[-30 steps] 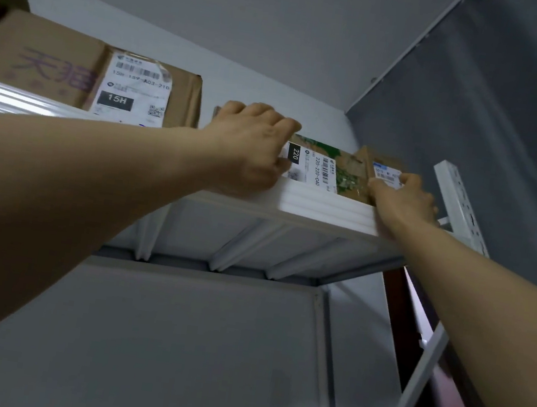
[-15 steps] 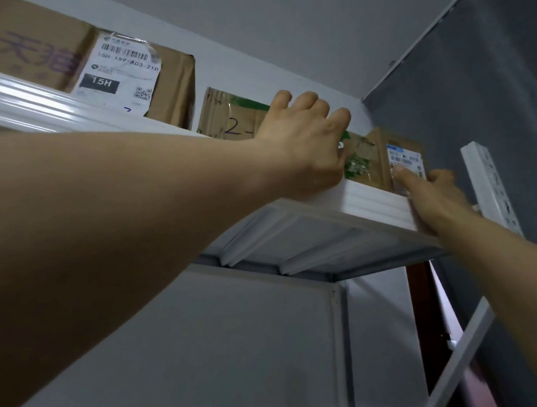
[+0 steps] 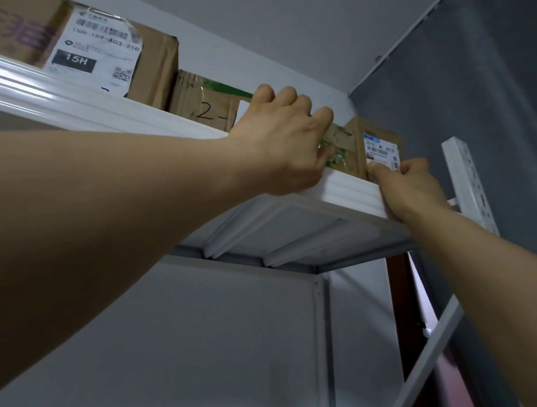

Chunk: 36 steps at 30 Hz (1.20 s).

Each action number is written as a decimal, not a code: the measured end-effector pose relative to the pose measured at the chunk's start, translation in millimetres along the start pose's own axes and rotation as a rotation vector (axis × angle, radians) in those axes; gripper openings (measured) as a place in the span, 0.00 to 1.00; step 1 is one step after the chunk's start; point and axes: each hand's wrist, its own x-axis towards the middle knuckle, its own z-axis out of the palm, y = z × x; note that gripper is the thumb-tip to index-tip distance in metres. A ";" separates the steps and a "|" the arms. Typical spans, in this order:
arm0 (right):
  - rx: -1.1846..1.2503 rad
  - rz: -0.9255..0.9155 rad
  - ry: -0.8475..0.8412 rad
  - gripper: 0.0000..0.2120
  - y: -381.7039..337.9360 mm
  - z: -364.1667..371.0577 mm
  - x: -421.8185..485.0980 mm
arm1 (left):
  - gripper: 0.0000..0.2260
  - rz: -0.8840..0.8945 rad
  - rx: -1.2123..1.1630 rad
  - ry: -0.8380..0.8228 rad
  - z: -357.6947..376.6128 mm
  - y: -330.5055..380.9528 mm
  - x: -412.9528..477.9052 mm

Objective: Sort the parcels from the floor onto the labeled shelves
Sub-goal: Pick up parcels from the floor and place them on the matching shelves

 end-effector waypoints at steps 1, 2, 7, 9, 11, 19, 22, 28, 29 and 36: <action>-0.022 0.002 0.029 0.30 -2.5 1.1 -3.6 | 0.20 0.007 -0.005 0.014 -1.1 0.7 -1.0; -0.045 -0.002 0.065 0.30 -6.2 2.6 -8.2 | 0.19 0.007 -0.014 0.027 -2.5 1.4 -2.6; -0.051 -0.101 0.181 0.26 -44.1 13.4 -40.0 | 0.18 -0.035 -0.075 0.070 -13.2 -1.1 -18.9; -0.002 -0.173 0.137 0.23 -67.2 18.8 -54.7 | 0.18 -0.041 -0.068 0.051 -19.5 -8.6 -28.1; 0.054 -0.263 0.089 0.19 -92.0 24.7 -70.9 | 0.19 -0.078 -0.034 0.050 -26.5 -21.8 -38.4; 0.097 -0.396 0.004 0.13 -146.1 45.1 -111.9 | 0.24 -0.321 0.096 -0.027 -53.1 -83.3 -79.6; 0.091 -0.379 0.016 0.10 -149.4 49.5 -118.2 | 0.25 -0.283 0.083 -0.063 -54.1 -83.6 -85.0; 0.082 -0.372 0.059 0.10 -149.7 50.4 -124.8 | 0.23 -0.256 0.088 -0.050 -51.9 -83.4 -86.0; 0.077 -0.375 0.062 0.11 -149.4 50.5 -125.5 | 0.23 -0.248 0.088 -0.048 -51.6 -83.5 -86.3; 0.035 -0.383 0.071 0.13 -151.3 47.9 -132.7 | 0.23 -0.236 0.069 -0.055 -53.4 -85.1 -88.8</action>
